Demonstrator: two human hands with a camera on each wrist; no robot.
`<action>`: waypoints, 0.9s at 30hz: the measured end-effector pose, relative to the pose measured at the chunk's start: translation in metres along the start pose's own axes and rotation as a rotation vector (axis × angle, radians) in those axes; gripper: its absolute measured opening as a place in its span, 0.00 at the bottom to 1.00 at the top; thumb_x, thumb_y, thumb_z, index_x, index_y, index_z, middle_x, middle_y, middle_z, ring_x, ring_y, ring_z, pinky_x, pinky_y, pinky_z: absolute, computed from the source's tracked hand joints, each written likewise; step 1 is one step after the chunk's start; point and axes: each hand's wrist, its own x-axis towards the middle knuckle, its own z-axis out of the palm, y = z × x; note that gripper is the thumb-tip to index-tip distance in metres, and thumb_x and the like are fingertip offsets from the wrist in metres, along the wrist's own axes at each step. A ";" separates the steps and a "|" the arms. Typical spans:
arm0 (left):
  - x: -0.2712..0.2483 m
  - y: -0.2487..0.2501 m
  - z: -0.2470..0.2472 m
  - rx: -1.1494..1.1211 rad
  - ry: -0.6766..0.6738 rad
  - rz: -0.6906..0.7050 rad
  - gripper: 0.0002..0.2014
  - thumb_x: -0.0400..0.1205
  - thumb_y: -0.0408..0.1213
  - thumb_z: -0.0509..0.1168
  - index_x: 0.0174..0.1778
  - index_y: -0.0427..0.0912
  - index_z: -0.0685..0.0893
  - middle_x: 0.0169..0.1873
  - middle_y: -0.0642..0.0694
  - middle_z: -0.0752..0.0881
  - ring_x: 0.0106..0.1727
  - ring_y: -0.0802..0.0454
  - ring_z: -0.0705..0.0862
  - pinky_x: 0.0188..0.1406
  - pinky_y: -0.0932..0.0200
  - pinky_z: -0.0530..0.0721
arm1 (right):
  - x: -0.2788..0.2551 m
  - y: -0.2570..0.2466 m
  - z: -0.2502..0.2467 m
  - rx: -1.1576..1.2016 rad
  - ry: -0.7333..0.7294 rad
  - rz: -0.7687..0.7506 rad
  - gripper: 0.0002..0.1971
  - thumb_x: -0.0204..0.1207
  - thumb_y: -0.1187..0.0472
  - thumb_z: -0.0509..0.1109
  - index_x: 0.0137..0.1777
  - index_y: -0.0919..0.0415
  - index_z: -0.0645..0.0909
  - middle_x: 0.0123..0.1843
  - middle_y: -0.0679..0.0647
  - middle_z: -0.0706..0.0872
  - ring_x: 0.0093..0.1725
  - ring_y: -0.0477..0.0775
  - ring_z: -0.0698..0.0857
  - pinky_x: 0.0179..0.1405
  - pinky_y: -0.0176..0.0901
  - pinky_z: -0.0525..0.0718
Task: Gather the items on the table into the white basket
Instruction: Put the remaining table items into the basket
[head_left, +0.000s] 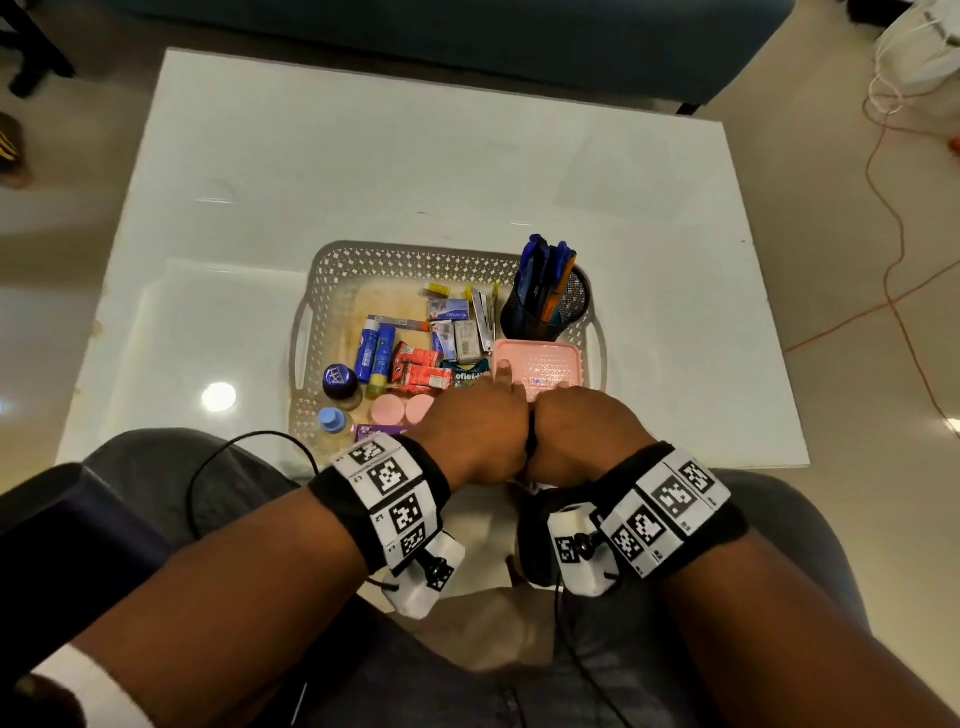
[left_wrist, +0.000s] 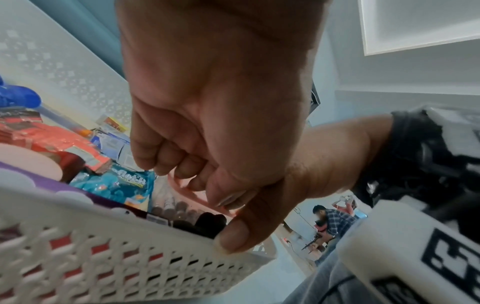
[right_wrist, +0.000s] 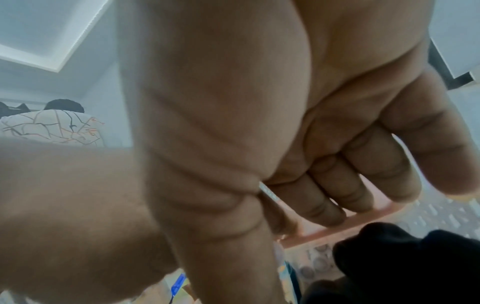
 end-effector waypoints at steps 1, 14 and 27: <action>0.001 0.001 0.003 0.019 -0.020 -0.004 0.36 0.84 0.45 0.62 0.86 0.33 0.59 0.87 0.30 0.53 0.81 0.33 0.69 0.70 0.37 0.80 | 0.001 -0.002 -0.001 -0.020 -0.010 -0.003 0.22 0.70 0.46 0.75 0.62 0.53 0.85 0.57 0.55 0.88 0.55 0.57 0.86 0.50 0.44 0.81; 0.007 -0.014 -0.004 -0.127 0.188 -0.029 0.25 0.83 0.48 0.62 0.76 0.41 0.77 0.79 0.33 0.72 0.60 0.36 0.85 0.50 0.46 0.85 | 0.026 0.018 0.017 0.073 0.178 0.046 0.54 0.58 0.37 0.80 0.84 0.46 0.60 0.78 0.61 0.70 0.73 0.65 0.77 0.62 0.54 0.82; 0.005 -0.026 -0.010 -0.335 0.307 -0.062 0.20 0.85 0.53 0.59 0.62 0.46 0.88 0.60 0.42 0.89 0.59 0.40 0.87 0.56 0.46 0.86 | 0.032 0.008 0.001 0.015 0.299 0.050 0.17 0.66 0.43 0.74 0.51 0.51 0.87 0.45 0.52 0.88 0.45 0.56 0.87 0.38 0.41 0.77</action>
